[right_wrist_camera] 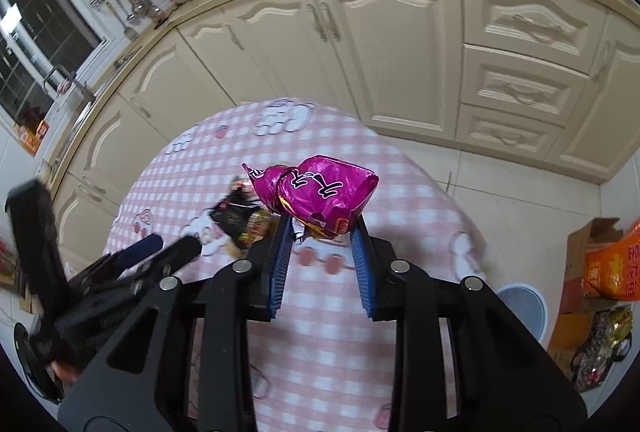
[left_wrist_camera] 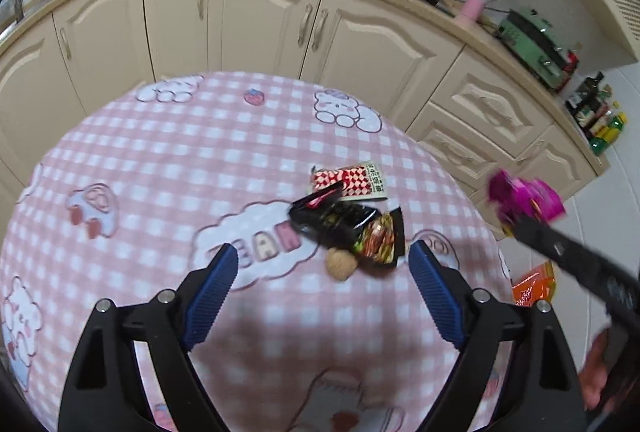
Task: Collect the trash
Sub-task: 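Grasp the dark snack packet with the left gripper while the right gripper holds the magenta wrapper, then carry both wrappers over the blue bin and open both grippers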
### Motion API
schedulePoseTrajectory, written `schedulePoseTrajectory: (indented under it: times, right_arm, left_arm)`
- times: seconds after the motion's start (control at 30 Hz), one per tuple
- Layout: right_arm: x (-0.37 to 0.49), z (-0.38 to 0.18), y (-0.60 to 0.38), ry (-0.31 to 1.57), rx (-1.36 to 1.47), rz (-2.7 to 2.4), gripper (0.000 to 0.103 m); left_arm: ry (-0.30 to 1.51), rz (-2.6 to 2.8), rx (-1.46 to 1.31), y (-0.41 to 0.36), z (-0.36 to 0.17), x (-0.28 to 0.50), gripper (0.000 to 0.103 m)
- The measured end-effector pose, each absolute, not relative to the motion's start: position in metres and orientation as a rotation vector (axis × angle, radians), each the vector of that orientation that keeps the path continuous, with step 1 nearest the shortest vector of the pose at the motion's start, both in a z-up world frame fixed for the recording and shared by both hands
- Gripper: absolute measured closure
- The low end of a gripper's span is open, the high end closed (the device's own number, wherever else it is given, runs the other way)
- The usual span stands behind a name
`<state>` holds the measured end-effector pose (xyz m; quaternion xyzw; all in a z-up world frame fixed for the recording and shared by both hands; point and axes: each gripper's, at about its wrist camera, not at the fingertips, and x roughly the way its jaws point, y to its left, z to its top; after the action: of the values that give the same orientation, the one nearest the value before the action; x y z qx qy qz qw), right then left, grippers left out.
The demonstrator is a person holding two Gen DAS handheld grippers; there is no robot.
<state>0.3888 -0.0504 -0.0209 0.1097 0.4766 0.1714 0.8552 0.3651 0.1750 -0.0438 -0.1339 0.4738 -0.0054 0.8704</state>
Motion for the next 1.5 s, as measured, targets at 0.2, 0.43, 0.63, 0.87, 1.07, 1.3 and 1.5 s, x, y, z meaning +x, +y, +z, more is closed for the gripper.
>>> schedulePoseTrajectory:
  times: [0.2,0.43,0.63,0.87,1.07,1.3,1.5]
  right_arm:
    - [0.393,-0.032,-0.074,1.018,0.239,0.328,0.074]
    - [0.400,-0.043,-0.091,1.034,0.249,0.298,0.074]
    - [0.398,-0.047,-0.100,1.045,0.262,0.284,0.074]
    - [0.385,-0.040,-0.109,1.030,0.269,0.279,0.074]
    - [0.368,-0.030,-0.124,1.010,0.277,0.268,0.074]
    - [0.348,-0.024,-0.145,0.988,0.289,0.251,0.074]
    - [0.328,-0.022,-0.172,0.973,0.309,0.226,0.074]
  left_arm:
    - [1.043,0.063,-0.291,0.163,-0.073,0.404,0.018]
    - [1.021,0.135,-0.325,0.169,-0.087,0.418,0.058]
    - [1.036,0.131,-0.340,0.177,-0.083,0.412,0.066]
    - [1.001,0.132,-0.351,0.180,-0.063,0.393,0.069]
    - [0.964,0.103,-0.333,0.165,-0.043,0.376,0.073]
    - [0.924,0.080,-0.308,0.143,-0.024,0.358,0.074]
    - [0.894,0.000,-0.279,0.105,-0.004,0.344,0.074]
